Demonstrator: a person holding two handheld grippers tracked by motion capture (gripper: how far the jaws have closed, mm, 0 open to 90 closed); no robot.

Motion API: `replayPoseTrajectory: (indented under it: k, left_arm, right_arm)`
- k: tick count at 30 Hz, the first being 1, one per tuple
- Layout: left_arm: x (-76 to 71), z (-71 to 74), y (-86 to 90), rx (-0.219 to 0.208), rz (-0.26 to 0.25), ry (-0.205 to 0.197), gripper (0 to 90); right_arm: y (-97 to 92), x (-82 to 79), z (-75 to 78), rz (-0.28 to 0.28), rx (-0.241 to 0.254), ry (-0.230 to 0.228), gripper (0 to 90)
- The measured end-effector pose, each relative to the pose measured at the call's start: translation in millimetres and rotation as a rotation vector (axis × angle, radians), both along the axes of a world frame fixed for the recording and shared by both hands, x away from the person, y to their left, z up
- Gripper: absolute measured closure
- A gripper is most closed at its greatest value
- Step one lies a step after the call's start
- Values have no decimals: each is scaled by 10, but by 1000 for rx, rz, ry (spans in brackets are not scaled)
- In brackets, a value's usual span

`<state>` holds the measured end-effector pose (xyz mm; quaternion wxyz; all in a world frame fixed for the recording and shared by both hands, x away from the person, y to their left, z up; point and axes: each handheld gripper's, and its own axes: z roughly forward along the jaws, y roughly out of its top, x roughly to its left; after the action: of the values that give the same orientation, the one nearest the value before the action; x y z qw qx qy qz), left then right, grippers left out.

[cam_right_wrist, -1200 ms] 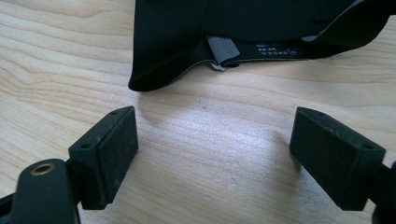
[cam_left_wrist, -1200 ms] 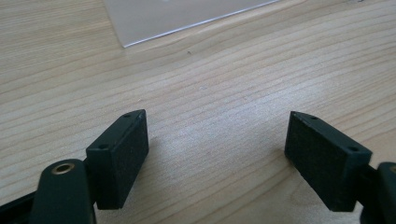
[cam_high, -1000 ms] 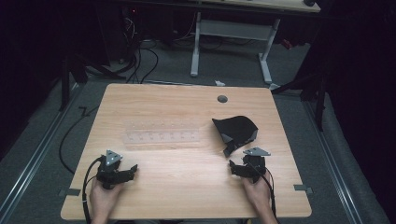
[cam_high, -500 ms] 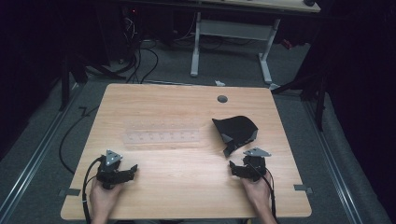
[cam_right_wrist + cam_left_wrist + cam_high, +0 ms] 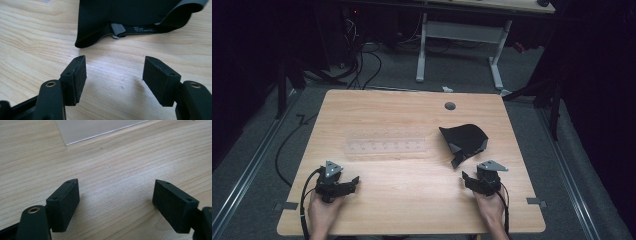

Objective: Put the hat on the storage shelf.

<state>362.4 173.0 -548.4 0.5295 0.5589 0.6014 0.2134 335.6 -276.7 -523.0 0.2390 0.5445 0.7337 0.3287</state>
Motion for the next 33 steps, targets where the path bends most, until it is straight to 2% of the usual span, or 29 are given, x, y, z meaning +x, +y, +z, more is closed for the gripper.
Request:
replayPoseTrajectory:
  k: [11,17,27,33]
  left_arm:
    - [1,1,-2,-3,1,0,222]
    - [1,1,-2,-2,1,0,222]
    - [2,1,-2,-3,1,0,222]
    - [2,1,-2,-2,1,0,222]
  right_arm:
    - [-224,-57,132,-51,49,-40,398]
    - [-313,-17,208,-79,65,-65,399]
    - [-421,100,293,-105,61,-64,405]
    - [-466,171,376,-132,41,-84,389]
